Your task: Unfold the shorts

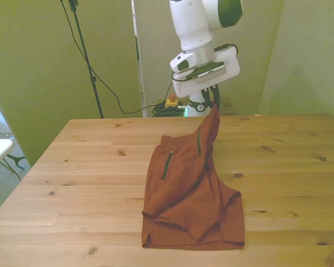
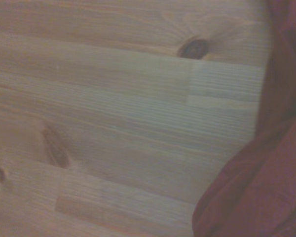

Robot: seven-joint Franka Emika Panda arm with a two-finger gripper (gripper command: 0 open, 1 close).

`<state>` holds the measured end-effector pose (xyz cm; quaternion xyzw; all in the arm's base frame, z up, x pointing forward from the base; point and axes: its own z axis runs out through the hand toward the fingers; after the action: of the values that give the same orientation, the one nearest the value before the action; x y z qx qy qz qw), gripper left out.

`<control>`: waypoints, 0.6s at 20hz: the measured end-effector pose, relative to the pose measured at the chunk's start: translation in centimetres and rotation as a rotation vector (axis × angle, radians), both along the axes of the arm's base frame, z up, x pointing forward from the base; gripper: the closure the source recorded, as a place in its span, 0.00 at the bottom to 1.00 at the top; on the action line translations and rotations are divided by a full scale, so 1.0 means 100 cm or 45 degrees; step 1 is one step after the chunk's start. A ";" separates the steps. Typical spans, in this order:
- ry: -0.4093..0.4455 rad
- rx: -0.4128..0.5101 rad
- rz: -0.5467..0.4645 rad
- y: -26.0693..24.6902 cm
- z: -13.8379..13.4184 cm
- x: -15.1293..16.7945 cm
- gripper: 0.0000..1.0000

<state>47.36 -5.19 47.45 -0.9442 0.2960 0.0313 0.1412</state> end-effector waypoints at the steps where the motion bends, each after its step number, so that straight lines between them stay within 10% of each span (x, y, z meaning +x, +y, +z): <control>1: 0.003 -0.004 0.016 0.010 -0.003 0.002 0.00; 12: 0.003 -0.040 -0.008 0.040 -0.022 0.009 0.00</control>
<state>48.21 -1.18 45.30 -0.9453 0.2996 0.0273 0.1262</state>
